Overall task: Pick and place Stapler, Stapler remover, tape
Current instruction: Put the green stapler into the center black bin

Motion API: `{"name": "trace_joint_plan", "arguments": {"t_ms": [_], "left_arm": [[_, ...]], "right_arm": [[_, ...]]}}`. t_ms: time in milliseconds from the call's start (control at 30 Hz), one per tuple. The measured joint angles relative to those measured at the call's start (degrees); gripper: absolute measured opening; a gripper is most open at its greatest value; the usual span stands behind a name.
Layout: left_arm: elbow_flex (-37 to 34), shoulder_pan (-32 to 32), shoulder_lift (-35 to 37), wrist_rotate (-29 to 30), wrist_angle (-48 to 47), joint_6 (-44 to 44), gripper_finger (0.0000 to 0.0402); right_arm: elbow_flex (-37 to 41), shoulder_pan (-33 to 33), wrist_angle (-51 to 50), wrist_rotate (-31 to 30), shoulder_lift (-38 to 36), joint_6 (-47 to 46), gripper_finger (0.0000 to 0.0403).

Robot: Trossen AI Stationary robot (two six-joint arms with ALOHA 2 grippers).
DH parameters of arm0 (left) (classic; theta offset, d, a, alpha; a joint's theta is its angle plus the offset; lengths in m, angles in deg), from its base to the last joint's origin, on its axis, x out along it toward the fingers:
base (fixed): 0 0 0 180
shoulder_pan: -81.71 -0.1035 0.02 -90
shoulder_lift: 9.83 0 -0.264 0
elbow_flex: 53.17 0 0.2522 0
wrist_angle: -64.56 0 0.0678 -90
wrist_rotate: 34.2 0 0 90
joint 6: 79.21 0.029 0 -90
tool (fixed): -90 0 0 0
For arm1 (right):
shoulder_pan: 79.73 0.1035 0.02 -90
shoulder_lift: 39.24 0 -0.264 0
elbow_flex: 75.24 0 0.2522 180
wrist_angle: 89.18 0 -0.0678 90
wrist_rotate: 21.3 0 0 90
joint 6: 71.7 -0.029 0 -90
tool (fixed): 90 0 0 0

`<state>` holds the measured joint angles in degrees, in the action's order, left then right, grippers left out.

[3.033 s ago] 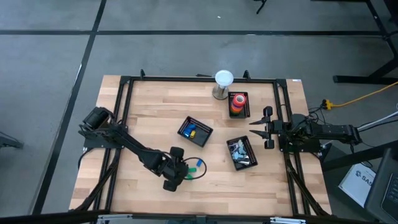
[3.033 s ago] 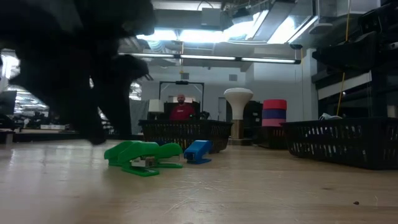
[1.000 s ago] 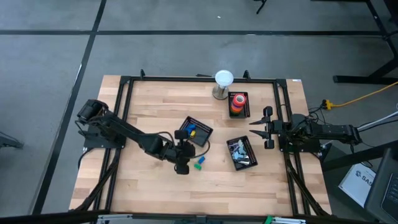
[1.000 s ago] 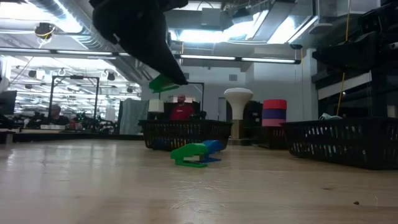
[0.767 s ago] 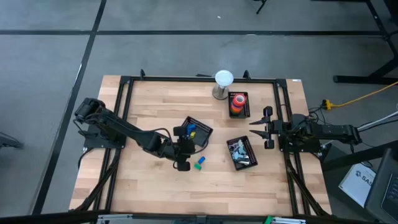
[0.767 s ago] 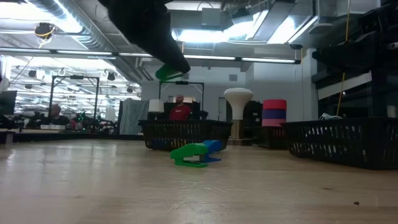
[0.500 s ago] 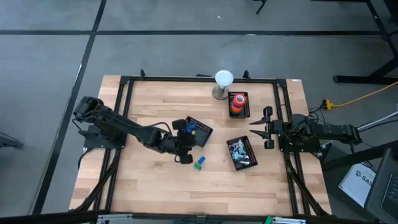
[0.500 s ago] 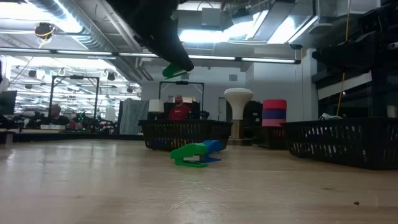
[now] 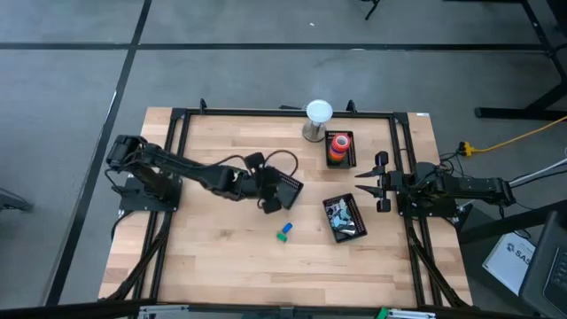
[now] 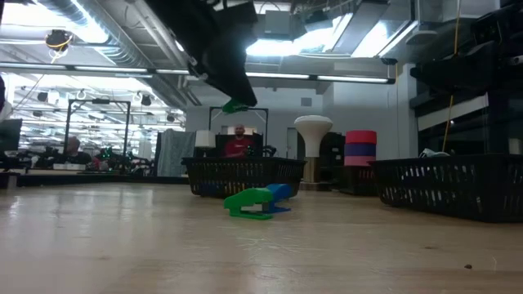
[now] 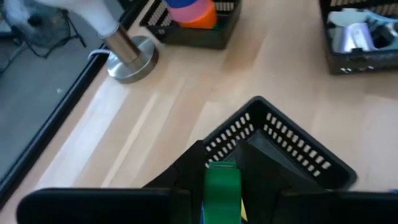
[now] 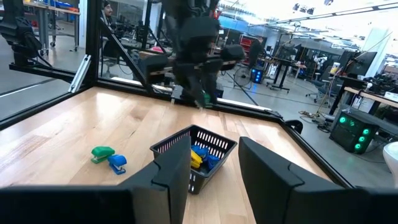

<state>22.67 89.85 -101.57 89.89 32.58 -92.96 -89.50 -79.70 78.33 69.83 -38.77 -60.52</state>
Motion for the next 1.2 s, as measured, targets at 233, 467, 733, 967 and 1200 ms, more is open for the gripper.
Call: {"name": "trace_joint_plan", "arguments": {"t_ms": [233, 467, 733, 967, 1200], "left_arm": [[0.0, -3.7, -0.3, -3.6, 0.1, -0.7, 0.0079], [0.1, -5.8, -1.4, -7.9, -0.3, -2.0, 0.0083], [0.1, -6.4, -1.9, -6.7, 0.4, -2.0, 0.0105], [0.1, -6.3, -1.9, -6.9, 0.4, -2.0, 0.0129], [0.1, -3.1, 0.3, -10.2, 1.6, -4.1, 0.0134]], "right_arm": [[0.0, 0.0, 0.0, 0.0, 0.0, 0.0, 0.014], [0.0, 0.0, 0.0, 0.0, 0.0, 0.0, 0.014], [0.0, 0.0, 0.0, 0.0, 0.0, 0.0, 0.014], [0.0, 0.0, 0.0, 0.0, 0.0, 0.0, 0.014], [0.0, 0.0, 0.0, 0.0, 0.0, 0.0, 0.014]]}}
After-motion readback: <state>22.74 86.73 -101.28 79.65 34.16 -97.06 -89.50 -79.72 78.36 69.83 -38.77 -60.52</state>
